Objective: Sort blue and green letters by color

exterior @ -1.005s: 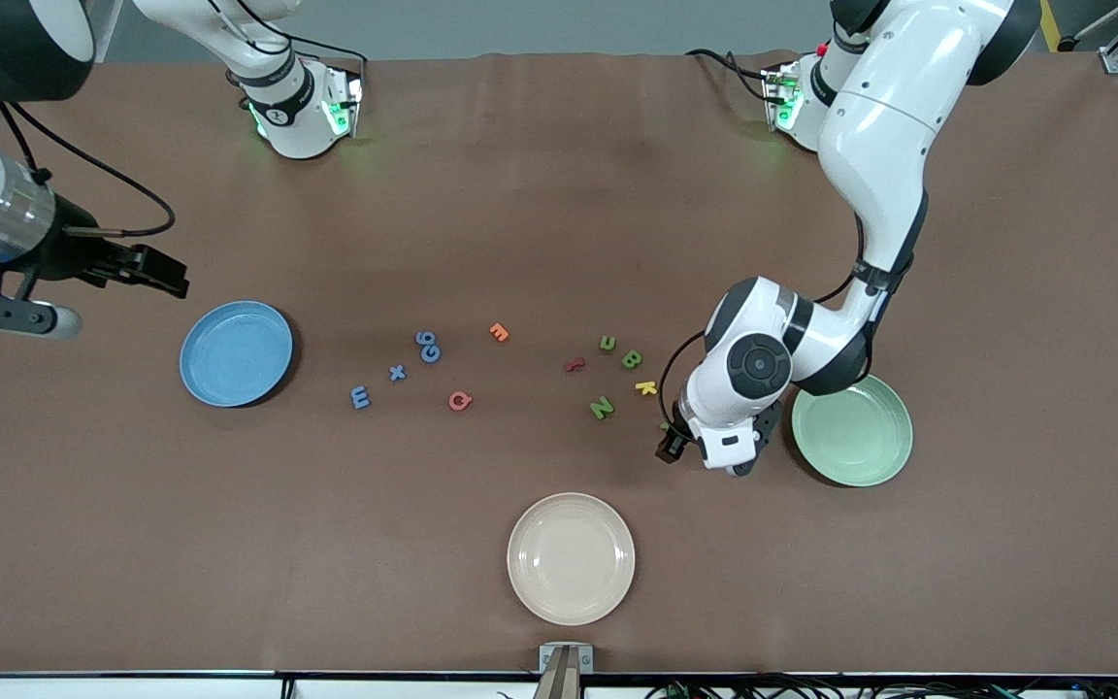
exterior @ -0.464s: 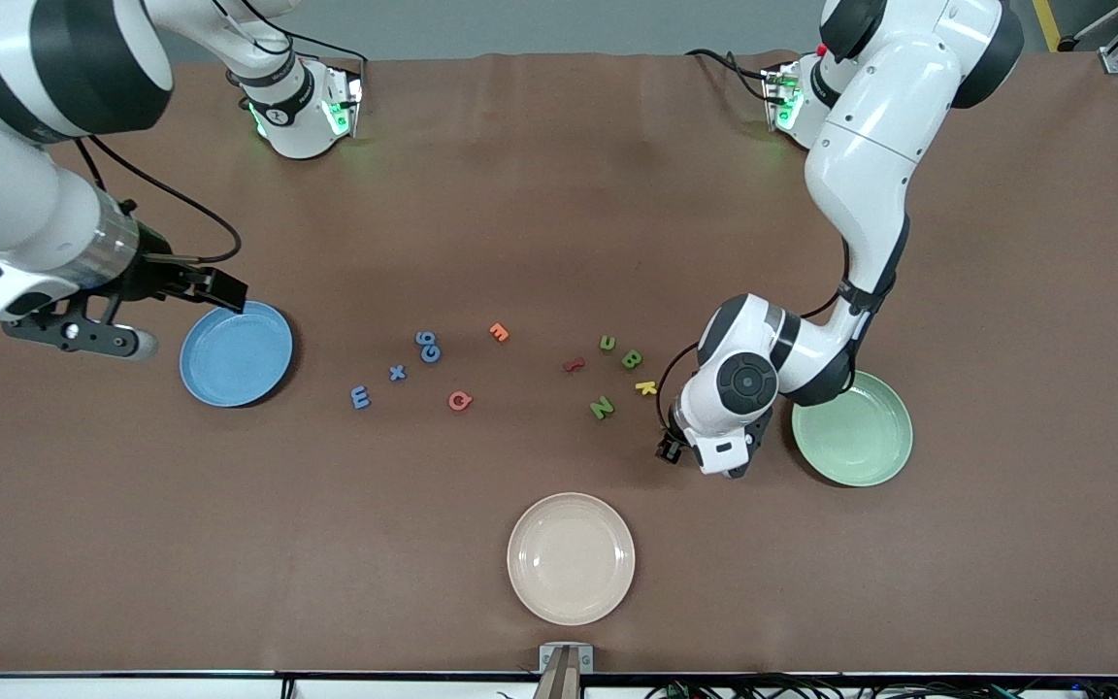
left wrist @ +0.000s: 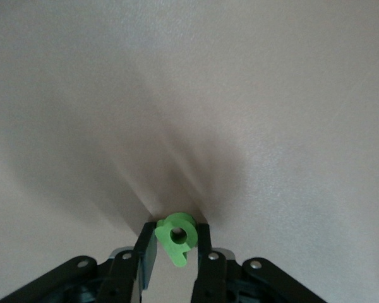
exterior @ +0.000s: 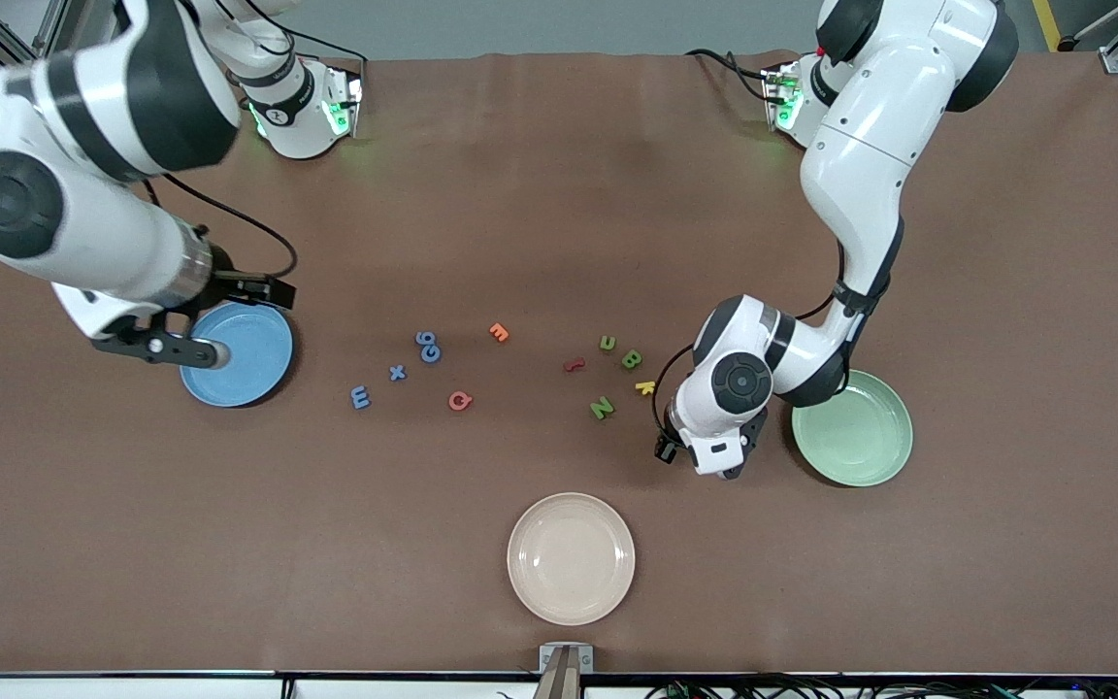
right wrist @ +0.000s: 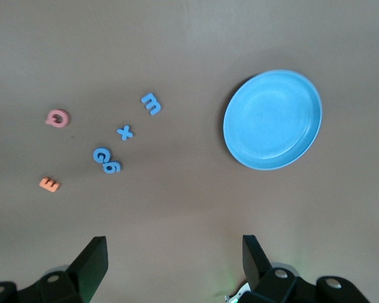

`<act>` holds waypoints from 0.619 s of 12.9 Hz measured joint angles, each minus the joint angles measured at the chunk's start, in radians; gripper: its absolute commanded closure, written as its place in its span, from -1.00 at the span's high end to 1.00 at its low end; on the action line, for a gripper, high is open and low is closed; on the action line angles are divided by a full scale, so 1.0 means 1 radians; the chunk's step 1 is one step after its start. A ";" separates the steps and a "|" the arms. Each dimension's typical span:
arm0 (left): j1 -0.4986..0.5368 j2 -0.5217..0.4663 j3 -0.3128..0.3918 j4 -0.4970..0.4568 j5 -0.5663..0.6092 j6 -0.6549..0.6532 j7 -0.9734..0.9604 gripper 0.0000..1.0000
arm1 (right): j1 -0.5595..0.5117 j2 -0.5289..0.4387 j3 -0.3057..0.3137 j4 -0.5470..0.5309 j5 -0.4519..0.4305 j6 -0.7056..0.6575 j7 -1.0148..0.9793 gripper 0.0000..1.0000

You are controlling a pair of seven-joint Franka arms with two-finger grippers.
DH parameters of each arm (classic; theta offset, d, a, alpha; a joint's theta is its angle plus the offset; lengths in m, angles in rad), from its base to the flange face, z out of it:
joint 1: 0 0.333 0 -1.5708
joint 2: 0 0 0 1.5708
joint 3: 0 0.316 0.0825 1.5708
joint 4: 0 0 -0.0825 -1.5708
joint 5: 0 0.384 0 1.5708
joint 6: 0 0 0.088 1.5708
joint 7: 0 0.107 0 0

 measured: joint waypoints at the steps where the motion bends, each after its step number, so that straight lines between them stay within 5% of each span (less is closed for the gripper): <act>1: 0.005 -0.005 0.002 0.007 0.012 -0.009 0.000 -1.00 | 0.003 0.014 0.000 -0.037 0.000 0.042 0.039 0.92; 8: 0.192 -0.151 0.012 0.016 0.061 -0.343 0.305 -1.00 | 0.013 0.050 -0.001 -0.331 0.006 0.467 0.478 0.94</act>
